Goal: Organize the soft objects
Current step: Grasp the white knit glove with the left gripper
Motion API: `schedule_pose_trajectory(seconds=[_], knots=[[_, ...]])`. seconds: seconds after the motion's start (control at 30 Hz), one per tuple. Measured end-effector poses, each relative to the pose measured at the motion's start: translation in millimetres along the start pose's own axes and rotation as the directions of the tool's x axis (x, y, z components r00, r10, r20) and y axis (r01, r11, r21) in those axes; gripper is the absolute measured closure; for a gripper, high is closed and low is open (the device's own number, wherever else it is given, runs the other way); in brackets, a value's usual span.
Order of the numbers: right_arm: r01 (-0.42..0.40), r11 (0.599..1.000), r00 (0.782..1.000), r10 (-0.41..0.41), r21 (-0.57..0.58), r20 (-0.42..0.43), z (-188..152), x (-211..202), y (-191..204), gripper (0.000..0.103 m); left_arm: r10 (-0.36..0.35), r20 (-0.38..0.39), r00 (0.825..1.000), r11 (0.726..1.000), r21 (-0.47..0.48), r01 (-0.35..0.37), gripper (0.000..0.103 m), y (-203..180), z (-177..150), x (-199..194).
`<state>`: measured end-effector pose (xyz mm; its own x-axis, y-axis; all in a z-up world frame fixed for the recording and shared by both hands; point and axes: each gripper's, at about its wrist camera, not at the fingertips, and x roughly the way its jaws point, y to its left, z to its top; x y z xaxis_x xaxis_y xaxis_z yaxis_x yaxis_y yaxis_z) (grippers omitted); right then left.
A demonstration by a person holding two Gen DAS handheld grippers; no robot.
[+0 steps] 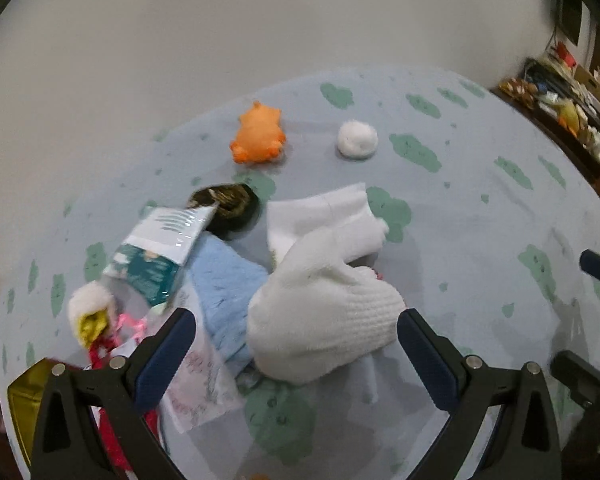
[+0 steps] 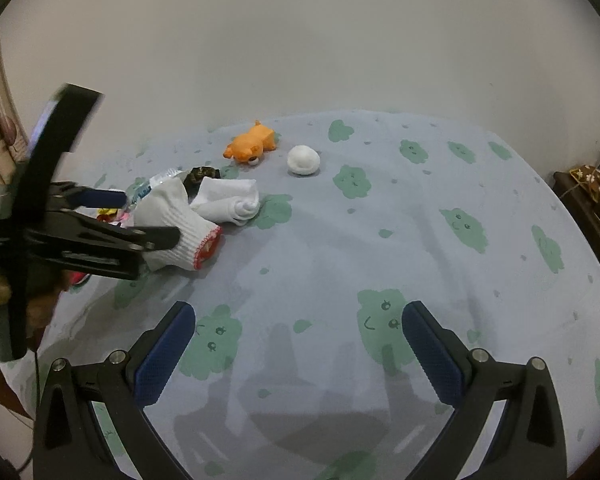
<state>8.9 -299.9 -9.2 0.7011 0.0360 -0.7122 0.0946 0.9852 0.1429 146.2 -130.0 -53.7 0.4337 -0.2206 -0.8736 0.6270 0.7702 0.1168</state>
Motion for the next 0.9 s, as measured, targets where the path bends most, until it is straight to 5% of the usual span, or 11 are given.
schedule_pose_trajectory(seconds=[0.03, 0.1, 0.13, 0.17, 0.27, 0.47, 0.63, 0.77, 0.9], knots=[[0.0, 1.0, 1.0, 0.0, -0.004, -0.001, 1, 1, 1, 0.0, -0.006, 0.002, 1.0, 1.0, 0.008, 0.006, 0.001, -1, 0, 3], [0.003, 1.0, 1.0, -0.003, -0.008, -0.001, 0, 0, 0, 0.0, -0.002, 0.008, 1.0, 0.999, 0.049, 0.002, 0.023, -8, 0, 7], [0.003, 1.0, 1.0, -0.003, -0.007, -0.003, 1, 0, 0, 0.0, -0.021, -0.003, 1.0, 0.998, 0.059, 0.021, 0.052, -11, -2, 8], [0.002, 1.0, 1.0, -0.002, -0.003, -0.007, 1, 1, -2, 0.0, -0.012, -0.021, 1.0, 0.998, 0.06, 0.013, 0.062, -14, -4, 10], [0.004, 1.0, 1.0, -0.003, 0.019, -0.02, 2, 5, -7, 0.0, 0.006, 0.005, 1.0, 0.999, 0.046, -0.006, 0.076, -18, -12, 3], [0.015, 1.0, 1.0, -0.015, 0.003, -0.003, 10, 1, -9, 0.0, -0.044, 0.053, 0.998, 0.99, -0.132, 0.051, 0.08, -4, -37, -37], [-0.074, 0.988, 0.997, 0.07, -0.136, -0.031, 33, 9, 12, 0.0, -0.068, 0.14, 0.988, 0.96, -0.26, 0.103, 0.08, 13, -76, -96], [-0.119, 0.88, 0.992, 0.085, -0.46, -0.093, 60, 36, 55, 0.0, -0.033, 0.148, 0.988, 0.943, -0.324, 0.08, 0.079, 24, -106, -131], [-0.166, 0.768, 0.982, 0.071, -0.618, -0.176, 80, 69, 72, 0.0, 0.009, 0.166, 0.986, 0.925, -0.376, 0.055, 0.078, 41, -131, -165]])
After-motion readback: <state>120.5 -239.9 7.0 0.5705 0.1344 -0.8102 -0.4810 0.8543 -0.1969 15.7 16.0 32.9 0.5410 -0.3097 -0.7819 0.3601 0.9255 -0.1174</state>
